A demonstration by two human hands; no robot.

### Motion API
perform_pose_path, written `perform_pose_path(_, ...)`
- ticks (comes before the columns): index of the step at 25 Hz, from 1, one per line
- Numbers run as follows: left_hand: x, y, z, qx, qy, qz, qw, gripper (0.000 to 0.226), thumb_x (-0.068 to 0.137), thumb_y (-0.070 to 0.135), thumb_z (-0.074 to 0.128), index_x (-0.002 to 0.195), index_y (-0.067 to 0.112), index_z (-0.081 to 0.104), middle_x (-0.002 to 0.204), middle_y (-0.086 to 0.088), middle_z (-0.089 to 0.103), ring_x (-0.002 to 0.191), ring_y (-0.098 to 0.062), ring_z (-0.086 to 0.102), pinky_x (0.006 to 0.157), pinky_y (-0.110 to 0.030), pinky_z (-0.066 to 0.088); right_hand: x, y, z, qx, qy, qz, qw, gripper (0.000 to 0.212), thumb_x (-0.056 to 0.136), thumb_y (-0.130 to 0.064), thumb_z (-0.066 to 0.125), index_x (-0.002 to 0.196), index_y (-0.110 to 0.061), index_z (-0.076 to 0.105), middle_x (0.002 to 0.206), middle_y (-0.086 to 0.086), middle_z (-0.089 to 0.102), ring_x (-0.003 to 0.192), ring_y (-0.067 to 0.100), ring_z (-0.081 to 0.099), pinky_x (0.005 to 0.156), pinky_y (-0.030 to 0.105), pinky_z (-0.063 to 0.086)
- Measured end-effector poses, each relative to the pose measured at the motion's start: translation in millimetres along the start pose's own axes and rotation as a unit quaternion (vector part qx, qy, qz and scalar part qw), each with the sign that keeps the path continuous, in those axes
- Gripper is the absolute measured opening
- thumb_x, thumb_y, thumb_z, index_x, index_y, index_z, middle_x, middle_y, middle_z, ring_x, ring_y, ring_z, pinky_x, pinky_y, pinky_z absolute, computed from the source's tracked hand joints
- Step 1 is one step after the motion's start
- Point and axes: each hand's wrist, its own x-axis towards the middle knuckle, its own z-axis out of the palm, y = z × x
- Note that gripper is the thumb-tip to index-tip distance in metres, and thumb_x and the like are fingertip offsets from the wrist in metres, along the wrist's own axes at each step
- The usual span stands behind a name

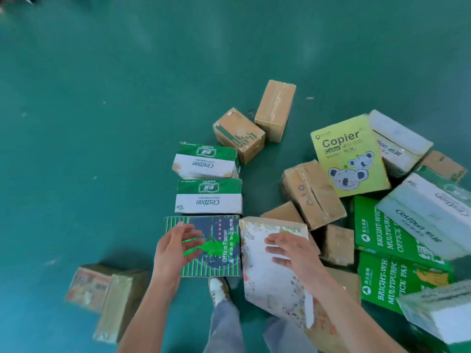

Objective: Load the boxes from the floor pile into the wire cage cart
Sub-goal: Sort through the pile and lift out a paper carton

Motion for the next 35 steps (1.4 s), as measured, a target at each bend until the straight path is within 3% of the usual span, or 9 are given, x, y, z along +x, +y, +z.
perform_pose_path(12, 248, -235, -113, 0.027, 0.013, -0.254, 0.967, 0.034, 0.103, 0.039, 0.053, 0.107, 0.008, 0.067, 0.098, -0.013, 0.076, 0.085, -0.027, 0.073, 0.08, -0.045, 0.059, 226, 180, 155, -0.137, 0.085, 0.217, 0.963, 0.018, 0.1, -0.016, 0.056, 0.105, -0.004, 0.069, 0.111, 0.018, 0.073, 0.089, 0.024, 0.068, 0.087, 0.042, 0.056)
perform_pose_path(15, 322, -287, -136, 0.085, 0.041, -0.248, 0.964, 0.03, 0.103, 0.039, 0.052, 0.101, 0.013, 0.066, 0.1, -0.01, 0.073, 0.088, -0.024, 0.07, 0.079, -0.043, 0.06, 284, 227, 178, -0.161, 0.096, 0.245, 0.951, 0.016, 0.099, -0.01, 0.056, 0.107, -0.001, 0.067, 0.099, 0.017, 0.066, 0.088, 0.028, 0.065, 0.071, 0.033, 0.052)
perform_pose_path(19, 419, -342, -156, 0.268, 0.066, -0.175, 0.945, 0.036, 0.1, 0.04, 0.049, 0.091, 0.007, 0.062, 0.093, -0.015, 0.067, 0.089, -0.034, 0.063, 0.086, -0.042, 0.052, 361, 276, 197, -0.274, 0.085, 0.218, 0.933, 0.029, 0.097, -0.006, 0.048, 0.072, -0.019, 0.043, 0.074, 0.001, 0.041, 0.06, 0.015, 0.042, 0.06, 0.026, 0.041)
perform_pose_path(22, 472, -364, -159, 0.366, 0.071, -0.111, 0.921, 0.042, 0.099, 0.037, 0.054, 0.131, 0.008, 0.057, 0.129, -0.019, 0.056, 0.109, -0.035, 0.055, 0.095, -0.044, 0.044, 403, 295, 193, -0.303, 0.153, 0.2, 0.919, 0.015, 0.096, -0.007, 0.047, 0.105, -0.018, 0.052, 0.085, -0.002, 0.051, 0.062, 0.012, 0.047, 0.056, 0.024, 0.036)
perform_pose_path(25, 505, -374, -164, 0.426, 0.099, -0.08, 0.896, 0.061, 0.096, 0.037, 0.062, 0.145, 0.008, 0.039, 0.147, -0.019, 0.036, 0.133, -0.038, 0.038, 0.103, -0.052, 0.04, 434, 305, 190, -0.302, 0.207, 0.188, 0.911, 0.053, 0.091, -0.002, 0.044, 0.144, -0.008, 0.039, 0.107, 0.012, 0.062, 0.061, 0.014, 0.053, 0.051, 0.028, 0.044)
perform_pose_path(27, 522, -383, -170, 0.445, 0.102, -0.082, 0.886, 0.07, 0.093, 0.037, 0.066, 0.147, 0.008, 0.033, 0.151, -0.018, 0.031, 0.138, -0.038, 0.032, 0.105, -0.054, 0.038, 445, 303, 194, -0.3, 0.222, 0.207, 0.905, 0.067, 0.095, 0.002, 0.04, 0.158, -0.007, 0.02, 0.145, 0.016, 0.049, 0.101, 0.028, 0.065, 0.081, 0.041, 0.056)
perform_pose_path(29, 536, -389, -175, 0.435, 0.09, -0.105, 0.89, 0.075, 0.091, 0.037, 0.067, 0.149, 0.007, 0.03, 0.151, -0.019, 0.032, 0.138, -0.039, 0.033, 0.106, -0.054, 0.038, 452, 304, 199, -0.312, 0.231, 0.223, 0.894, 0.068, 0.097, 0.005, 0.036, 0.16, -0.008, 0.015, 0.161, 0.013, 0.033, 0.13, 0.034, 0.053, 0.104, 0.044, 0.047)
perform_pose_path(33, 546, -401, -185, 0.422, 0.035, -0.143, 0.895, 0.064, 0.094, 0.033, 0.062, 0.145, 0.007, 0.032, 0.132, -0.021, 0.05, 0.112, -0.039, 0.052, 0.088, -0.046, 0.044, 464, 319, 193, -0.311, 0.27, 0.229, 0.882, 0.065, 0.096, 0.004, 0.033, 0.159, -0.009, 0.023, 0.154, 0.01, 0.041, 0.093, 0.027, 0.062, 0.067, 0.032, 0.047)
perform_pose_path(35, 549, -406, -189, 0.42, 0.032, -0.149, 0.895, 0.058, 0.094, 0.033, 0.062, 0.139, 0.006, 0.037, 0.122, -0.019, 0.055, 0.099, -0.035, 0.053, 0.08, -0.042, 0.043, 467, 325, 184, -0.296, 0.276, 0.238, 0.883, 0.047, 0.095, 0.002, 0.036, 0.14, -0.005, 0.045, 0.112, 0.009, 0.055, 0.074, 0.022, 0.049, 0.062, 0.028, 0.037)
